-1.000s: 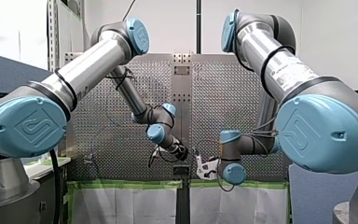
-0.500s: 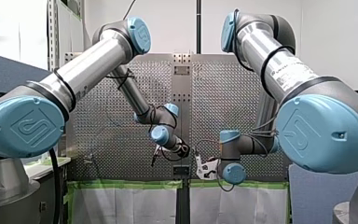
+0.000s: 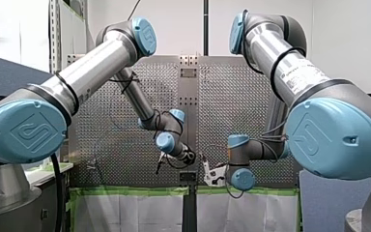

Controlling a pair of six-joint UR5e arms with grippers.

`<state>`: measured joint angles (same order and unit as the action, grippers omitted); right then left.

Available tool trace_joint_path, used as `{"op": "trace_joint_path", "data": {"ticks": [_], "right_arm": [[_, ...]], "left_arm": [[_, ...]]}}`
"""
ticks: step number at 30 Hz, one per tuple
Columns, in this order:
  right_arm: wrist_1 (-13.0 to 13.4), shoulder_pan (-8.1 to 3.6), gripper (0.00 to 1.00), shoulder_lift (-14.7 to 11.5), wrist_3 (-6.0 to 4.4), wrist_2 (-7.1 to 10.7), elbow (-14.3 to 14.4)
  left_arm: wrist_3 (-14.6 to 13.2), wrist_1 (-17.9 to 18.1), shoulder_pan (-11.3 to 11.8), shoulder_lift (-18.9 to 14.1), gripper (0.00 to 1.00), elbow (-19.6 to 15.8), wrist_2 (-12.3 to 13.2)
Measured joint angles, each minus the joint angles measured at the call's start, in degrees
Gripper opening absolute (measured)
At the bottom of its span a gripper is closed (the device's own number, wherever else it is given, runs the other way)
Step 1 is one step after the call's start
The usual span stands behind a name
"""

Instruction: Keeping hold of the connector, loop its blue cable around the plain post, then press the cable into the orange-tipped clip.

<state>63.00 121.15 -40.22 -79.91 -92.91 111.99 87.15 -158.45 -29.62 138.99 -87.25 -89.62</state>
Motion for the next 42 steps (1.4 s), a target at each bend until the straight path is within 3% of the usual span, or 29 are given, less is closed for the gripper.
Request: {"op": "trace_joint_path", "data": {"ticks": [7,16,29,36,42], "right_arm": [[-0.53,-0.22,0.00,-0.01,0.01,-0.07,-0.45],[-0.69,-1.53,0.00,0.00,-0.17,-0.26,-0.99],[-1.56,-3.54,0.00,0.06,-0.09,-1.05,-2.58],[-1.46,-4.31,0.00,0.15,-0.06,-2.02,-2.75],[-1.46,-4.62,0.00,0.91,-0.16,-2.10,-3.15]], "left_arm": [[0.10,3.60,-0.49,-0.02,0.00,-1.04,-2.64],[0.93,7.79,-1.52,0.00,0.00,-1.15,-6.88],[5.56,10.74,-1.73,0.20,0.00,-1.08,-6.56],[7.09,11.07,-1.90,2.68,0.00,0.19,-6.34],[10.11,13.42,-1.75,3.22,0.00,0.79,-6.17]]}}
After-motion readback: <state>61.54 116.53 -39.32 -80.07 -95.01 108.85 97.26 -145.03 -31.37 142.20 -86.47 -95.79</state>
